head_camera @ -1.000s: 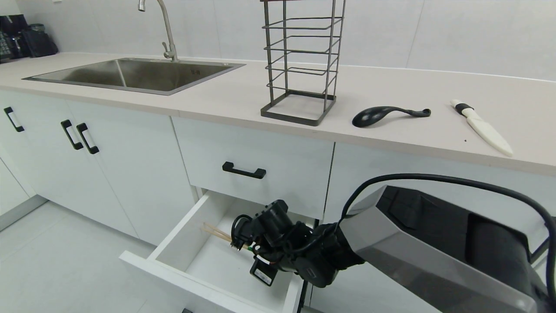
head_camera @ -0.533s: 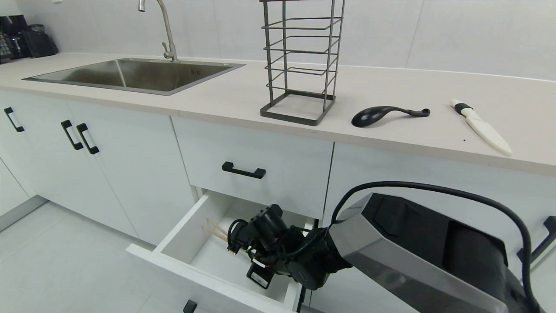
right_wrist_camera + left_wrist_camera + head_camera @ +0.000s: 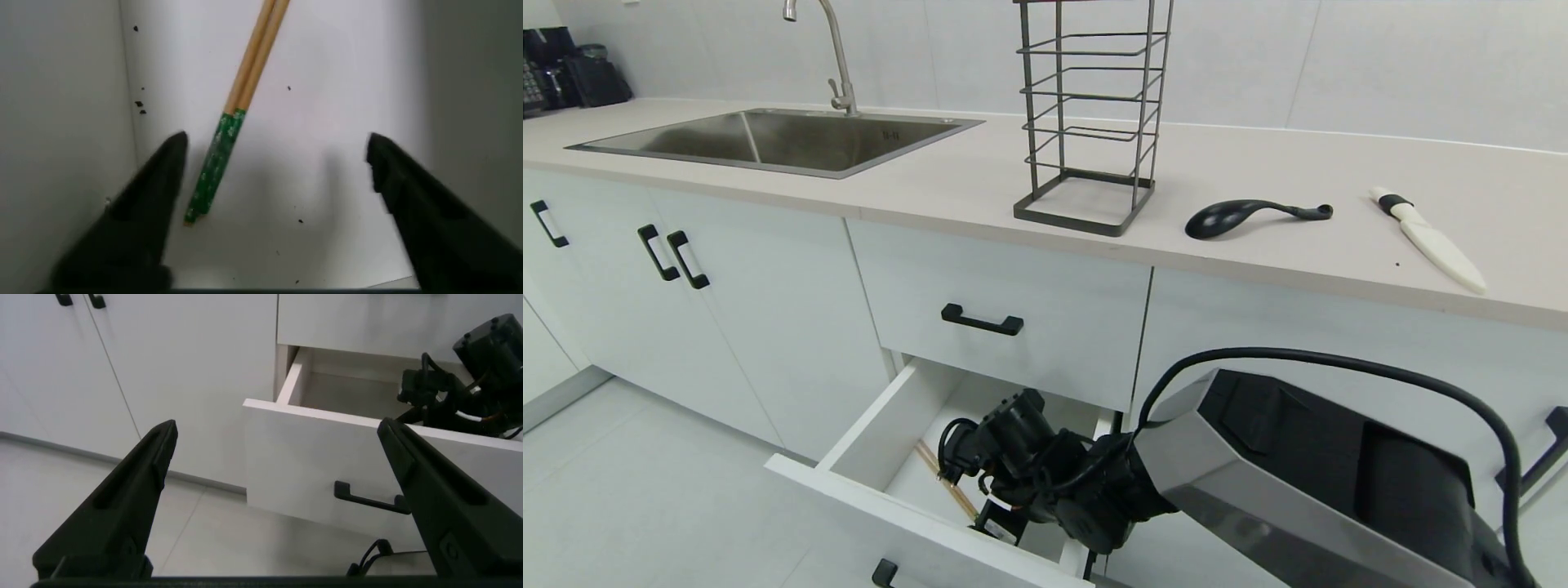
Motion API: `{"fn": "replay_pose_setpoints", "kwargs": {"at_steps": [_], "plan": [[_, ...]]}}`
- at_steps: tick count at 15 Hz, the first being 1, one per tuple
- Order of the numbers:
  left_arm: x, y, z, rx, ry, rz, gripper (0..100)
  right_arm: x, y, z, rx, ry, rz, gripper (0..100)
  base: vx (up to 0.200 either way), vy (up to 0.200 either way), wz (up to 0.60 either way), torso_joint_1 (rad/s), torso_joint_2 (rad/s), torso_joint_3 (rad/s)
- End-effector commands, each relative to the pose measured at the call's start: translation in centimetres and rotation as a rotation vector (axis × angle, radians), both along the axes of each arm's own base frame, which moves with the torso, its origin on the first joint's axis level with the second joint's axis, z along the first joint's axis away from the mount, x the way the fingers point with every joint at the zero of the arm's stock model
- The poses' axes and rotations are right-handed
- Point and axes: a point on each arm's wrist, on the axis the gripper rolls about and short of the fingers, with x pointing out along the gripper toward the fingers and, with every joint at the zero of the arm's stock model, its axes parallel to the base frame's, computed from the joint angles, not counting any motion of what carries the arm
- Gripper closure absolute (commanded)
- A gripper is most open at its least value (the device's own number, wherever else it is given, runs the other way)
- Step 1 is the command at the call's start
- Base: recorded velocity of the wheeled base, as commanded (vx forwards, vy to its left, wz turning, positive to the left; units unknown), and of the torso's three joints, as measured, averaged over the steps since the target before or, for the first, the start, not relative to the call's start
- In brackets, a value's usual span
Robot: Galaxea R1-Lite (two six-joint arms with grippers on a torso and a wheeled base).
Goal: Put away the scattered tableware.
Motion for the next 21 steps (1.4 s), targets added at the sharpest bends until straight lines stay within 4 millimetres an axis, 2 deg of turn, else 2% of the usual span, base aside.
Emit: {"fn": "replay_pose_setpoints", "kwargs": {"at_steps": [1, 3, 4, 7, 12, 13, 14, 18, 21], "plan": [[0.0, 0.0, 0.0, 0.000, 0.002, 0.000, 0, -1.0, 0.1, 2.2, 0.023, -0.015, 0.020, 0, 0.000, 0.000, 0.00, 0.000, 0.00, 0.000], [0.0, 0.0, 0.0, 0.000, 0.002, -0.002, 0, -1.7, -0.3, 3.7, 0.037, -0.022, 0.025, 0, 0.000, 0.000, 0.00, 0.000, 0.00, 0.000], [0.0, 0.0, 0.0, 0.000, 0.002, 0.000, 0, -2.6, -1.0, 5.1, 0.050, -0.030, 0.030, 0, 0.000, 0.000, 0.00, 0.000, 0.00, 0.000], [0.0, 0.0, 0.0, 0.000, 0.000, 0.000, 0, -4.7, -2.7, 7.3, 0.089, -0.030, 0.018, 0, 0.000, 0.000, 0.00, 0.000, 0.00, 0.000], [0.0, 0.0, 0.0, 0.000, 0.000, -0.002, 0, -6.9, -4.9, 11.5, 0.179, -0.062, 0.010, 0, 0.000, 0.000, 0.00, 0.000, 0.00, 0.000], [0.0, 0.0, 0.0, 0.000, 0.000, -0.002, 0, -6.9, -4.9, 11.5, 0.179, -0.062, 0.010, 0, 0.000, 0.000, 0.00, 0.000, 0.00, 0.000], [0.0, 0.0, 0.0, 0.000, 0.000, 0.000, 0, -7.9, -6.1, 13.0, 0.193, -0.073, 0.016, 0, 0.000, 0.000, 0.00, 0.000, 0.00, 0.000], [0.0, 0.0, 0.0, 0.000, 0.000, -0.002, 0, -9.4, -8.3, 14.1, 0.174, -0.148, -0.080, 0, 0.000, 0.000, 0.00, 0.000, 0.00, 0.000], [0.0, 0.0, 0.0, 0.000, 0.000, 0.000, 0, -10.7, -9.5, 13.5, 0.214, -0.165, -0.089, 0, 0.000, 0.000, 0.00, 0.000, 0.00, 0.000]]}}
